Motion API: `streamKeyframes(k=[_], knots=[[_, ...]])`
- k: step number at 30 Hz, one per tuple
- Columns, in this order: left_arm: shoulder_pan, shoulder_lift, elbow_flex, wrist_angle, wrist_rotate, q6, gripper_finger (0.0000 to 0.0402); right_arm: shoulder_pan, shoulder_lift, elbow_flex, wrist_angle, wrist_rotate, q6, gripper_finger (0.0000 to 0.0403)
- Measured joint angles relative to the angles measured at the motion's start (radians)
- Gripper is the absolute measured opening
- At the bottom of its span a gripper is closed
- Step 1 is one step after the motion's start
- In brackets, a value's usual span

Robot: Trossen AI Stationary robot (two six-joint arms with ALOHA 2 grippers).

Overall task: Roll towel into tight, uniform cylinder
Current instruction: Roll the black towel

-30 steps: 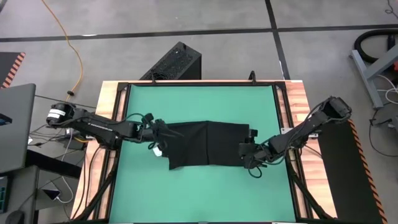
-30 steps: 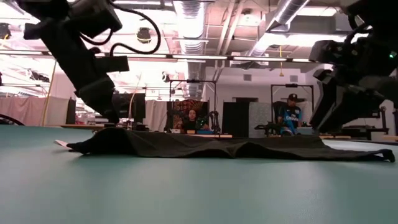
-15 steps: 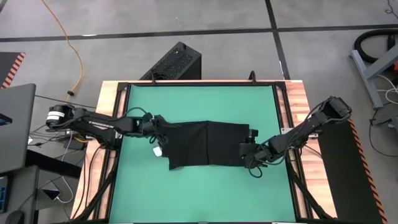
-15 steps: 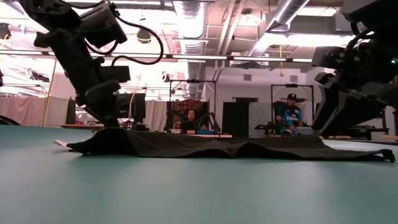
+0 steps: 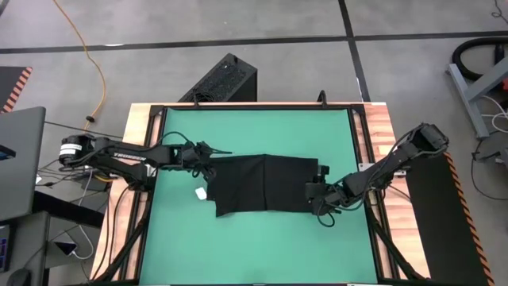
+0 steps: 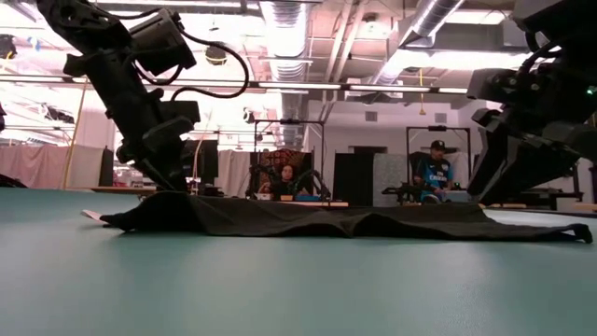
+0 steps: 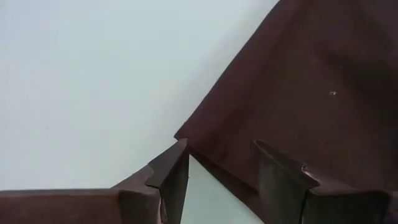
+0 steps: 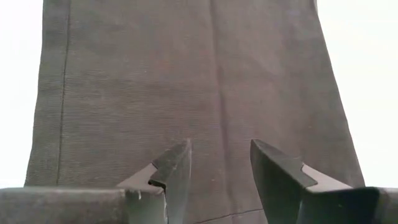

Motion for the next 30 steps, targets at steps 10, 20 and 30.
streamKeyframes(k=[10, 20, 30], knots=[[0.000, 0.000, -0.082, 0.097, 0.012, -0.050, 0.0159, 0.000, 0.000, 0.000, 0.006, -0.023, -0.002, 0.0187], [0.000, 0.003, -0.082, 0.149, 0.000, -0.033, 0.0159, 0.000, 0.000, 0.000, 0.015, -0.026, -0.001, 0.0187], [-0.001, 0.003, -0.082, 0.130, 0.006, -0.067, 0.0159, 0.000, 0.000, 0.000, 0.014, -0.034, 0.000, 0.0187]])
